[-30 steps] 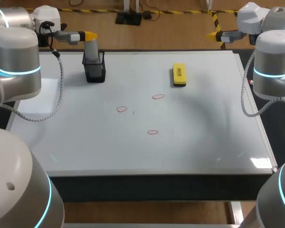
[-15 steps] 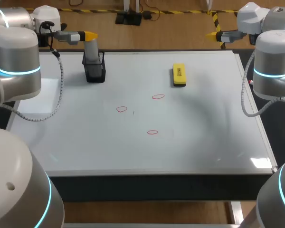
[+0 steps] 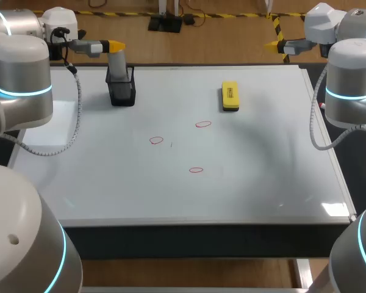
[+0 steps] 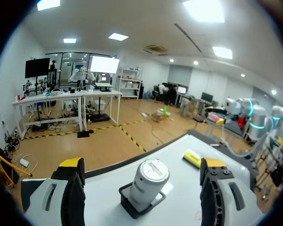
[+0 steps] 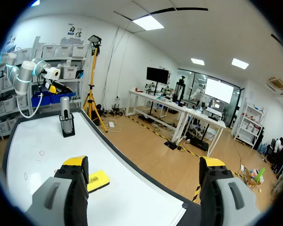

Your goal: Pick up the inspection probe, press it on each red-marked spot on the whiteboard one by one, put down the probe, pick up the eraser, and wipe off all the red marks.

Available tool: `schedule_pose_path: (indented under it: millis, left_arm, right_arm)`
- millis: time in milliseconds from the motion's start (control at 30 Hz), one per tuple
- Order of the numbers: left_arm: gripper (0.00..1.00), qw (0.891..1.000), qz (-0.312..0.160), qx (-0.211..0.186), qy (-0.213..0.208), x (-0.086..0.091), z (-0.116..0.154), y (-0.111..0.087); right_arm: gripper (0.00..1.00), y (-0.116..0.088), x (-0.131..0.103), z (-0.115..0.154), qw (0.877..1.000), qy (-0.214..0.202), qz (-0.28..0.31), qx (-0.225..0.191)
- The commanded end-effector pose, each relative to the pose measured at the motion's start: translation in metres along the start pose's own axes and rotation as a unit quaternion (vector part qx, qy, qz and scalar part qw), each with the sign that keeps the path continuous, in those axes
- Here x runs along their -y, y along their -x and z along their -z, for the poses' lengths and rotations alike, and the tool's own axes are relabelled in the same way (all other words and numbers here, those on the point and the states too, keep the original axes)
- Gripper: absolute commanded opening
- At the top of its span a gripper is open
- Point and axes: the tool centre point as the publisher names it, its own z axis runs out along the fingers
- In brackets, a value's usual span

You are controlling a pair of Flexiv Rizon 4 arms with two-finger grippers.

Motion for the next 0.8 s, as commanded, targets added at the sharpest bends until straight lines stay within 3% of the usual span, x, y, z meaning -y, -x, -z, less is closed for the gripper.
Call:
schedule_pose_path:
  millis: [33,500,800]
  left_arm:
    - [1.0,1.0,0.0,0.001,-0.001,-0.001,0.0,0.0]
    - [1.0,1.0,0.0,0.001,-0.001,-0.001,0.0,0.0]
    - [1.0,0.995,-0.048,-0.085,-0.029,-0.009,-0.004,-0.017]
  right_arm:
    - [1.0,0.0,0.0,0.0,1.0,0.0,0.0,0.0]
    - [1.0,0.0,0.0,0.0,1.0,0.0,0.0,0.0]
    - [1.0,0.0,0.0,0.0,1.0,0.0,0.0,0.0]
